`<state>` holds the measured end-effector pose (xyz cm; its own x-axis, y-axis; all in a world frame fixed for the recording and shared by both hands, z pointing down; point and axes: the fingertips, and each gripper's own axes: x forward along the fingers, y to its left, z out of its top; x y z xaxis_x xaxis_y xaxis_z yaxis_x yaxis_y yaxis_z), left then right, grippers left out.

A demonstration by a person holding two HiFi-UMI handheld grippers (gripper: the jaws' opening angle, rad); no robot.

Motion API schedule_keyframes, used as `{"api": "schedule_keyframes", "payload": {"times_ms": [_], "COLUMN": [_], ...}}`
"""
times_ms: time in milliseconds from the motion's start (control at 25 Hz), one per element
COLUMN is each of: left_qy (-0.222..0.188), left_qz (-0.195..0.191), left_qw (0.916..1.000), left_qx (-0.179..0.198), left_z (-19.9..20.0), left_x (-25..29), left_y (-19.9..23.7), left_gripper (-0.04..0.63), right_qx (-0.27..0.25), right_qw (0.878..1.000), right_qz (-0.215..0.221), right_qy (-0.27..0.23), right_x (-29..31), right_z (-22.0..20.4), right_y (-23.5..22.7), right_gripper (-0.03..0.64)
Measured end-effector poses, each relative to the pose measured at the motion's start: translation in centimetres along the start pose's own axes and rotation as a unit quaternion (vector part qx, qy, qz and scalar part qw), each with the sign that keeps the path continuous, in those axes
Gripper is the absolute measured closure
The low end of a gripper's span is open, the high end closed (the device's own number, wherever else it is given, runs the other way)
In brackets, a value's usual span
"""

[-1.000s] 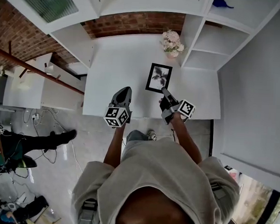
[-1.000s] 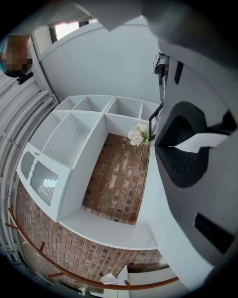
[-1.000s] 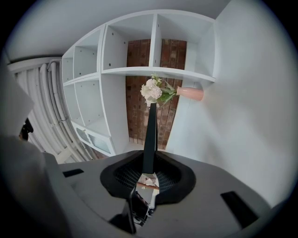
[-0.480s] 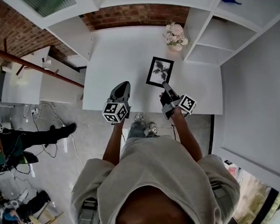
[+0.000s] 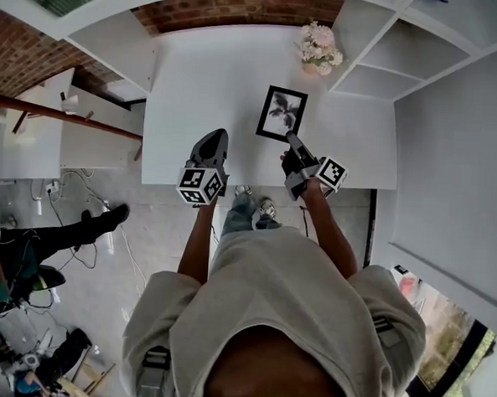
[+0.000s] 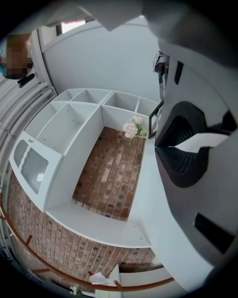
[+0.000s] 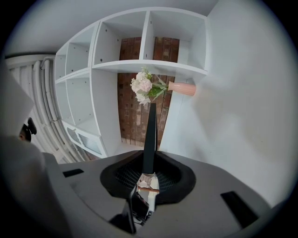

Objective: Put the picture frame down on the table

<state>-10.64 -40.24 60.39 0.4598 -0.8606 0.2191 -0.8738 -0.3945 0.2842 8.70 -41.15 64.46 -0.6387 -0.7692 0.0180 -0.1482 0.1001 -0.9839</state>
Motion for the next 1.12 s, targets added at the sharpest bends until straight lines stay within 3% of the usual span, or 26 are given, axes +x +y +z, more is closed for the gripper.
{"api": "schedule_keyframes", "payload": {"times_ms": [1120], "left_qy": [0.058], "left_qz": [-0.009], "left_qw": [0.9968], "left_qx": [-0.055], "left_z": [-6.1], "left_x": [0.2], "left_y": [5.4], "left_gripper": [0.578], "right_qx": [0.017], "right_qw": [0.995], "right_qz": [-0.089], "right_qy": [0.035], "right_x": [3.7], "right_z": [-5.1], "right_y": [-7.3], "right_gripper": [0.53]}}
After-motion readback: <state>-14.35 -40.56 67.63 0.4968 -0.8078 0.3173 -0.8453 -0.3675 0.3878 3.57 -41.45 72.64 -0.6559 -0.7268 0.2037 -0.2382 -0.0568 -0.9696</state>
